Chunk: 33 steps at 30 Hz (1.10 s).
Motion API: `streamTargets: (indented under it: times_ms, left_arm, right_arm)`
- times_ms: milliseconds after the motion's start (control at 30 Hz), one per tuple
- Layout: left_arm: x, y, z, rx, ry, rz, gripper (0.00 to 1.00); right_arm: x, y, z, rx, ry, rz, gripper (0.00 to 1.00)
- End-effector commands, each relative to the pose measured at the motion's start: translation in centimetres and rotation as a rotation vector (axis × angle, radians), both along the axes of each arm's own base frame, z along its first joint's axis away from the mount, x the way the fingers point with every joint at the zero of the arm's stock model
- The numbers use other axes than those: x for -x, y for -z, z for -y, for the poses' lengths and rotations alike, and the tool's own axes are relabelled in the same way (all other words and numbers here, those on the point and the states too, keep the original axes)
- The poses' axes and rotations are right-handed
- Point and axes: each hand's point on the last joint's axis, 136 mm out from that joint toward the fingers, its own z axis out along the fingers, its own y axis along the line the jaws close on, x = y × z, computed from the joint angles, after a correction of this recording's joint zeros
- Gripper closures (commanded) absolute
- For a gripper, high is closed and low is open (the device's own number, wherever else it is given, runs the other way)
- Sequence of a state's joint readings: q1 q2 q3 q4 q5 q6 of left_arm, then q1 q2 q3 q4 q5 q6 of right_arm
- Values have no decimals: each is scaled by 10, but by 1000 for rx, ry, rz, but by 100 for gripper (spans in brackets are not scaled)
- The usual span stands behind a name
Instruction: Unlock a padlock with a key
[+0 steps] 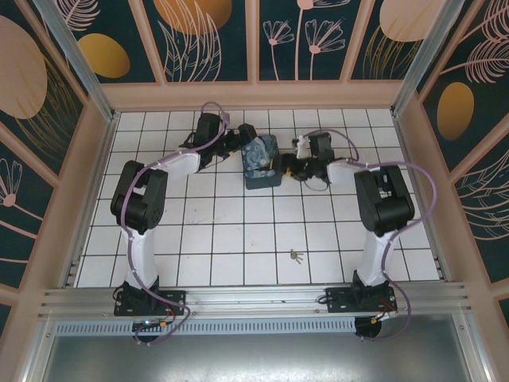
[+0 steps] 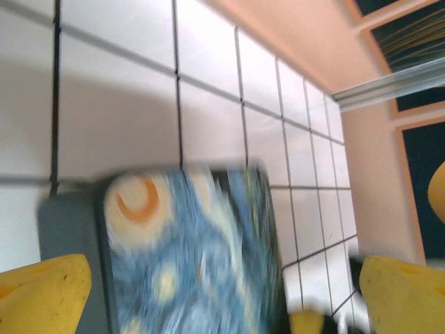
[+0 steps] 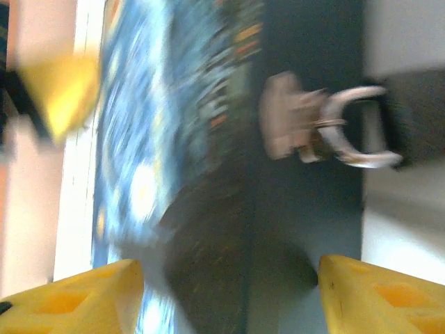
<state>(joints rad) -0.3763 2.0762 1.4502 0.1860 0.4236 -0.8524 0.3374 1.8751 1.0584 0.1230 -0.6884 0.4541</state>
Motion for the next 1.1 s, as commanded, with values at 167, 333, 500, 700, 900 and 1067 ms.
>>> streamTargets:
  times_ms: [167, 333, 500, 700, 900, 1067]
  left_arm:
    - [-24, 0, -2, -108, 61, -3, 2]
    - [9, 3, -60, -294, -45, -56, 1]
    - [90, 21, -98, -437, -96, -174, 2]
    - [172, 17, -47, -290, 16, -196, 2]
    - [167, 13, -25, -194, 28, -160, 1]
    - [139, 5, -14, -193, 13, -118, 1]
  right_arm:
    - [78, -39, -59, -47, -56, 38, 32]
    - [54, -52, -4, 39, 48, 71, 32]
    - [35, -56, 34, 118, 102, 107, 31]
    - [8, -42, 32, 142, 88, 134, 30]
    - [-1, -46, 17, 99, 74, 158, 32]
    - [9, -37, 6, 89, 57, 127, 34]
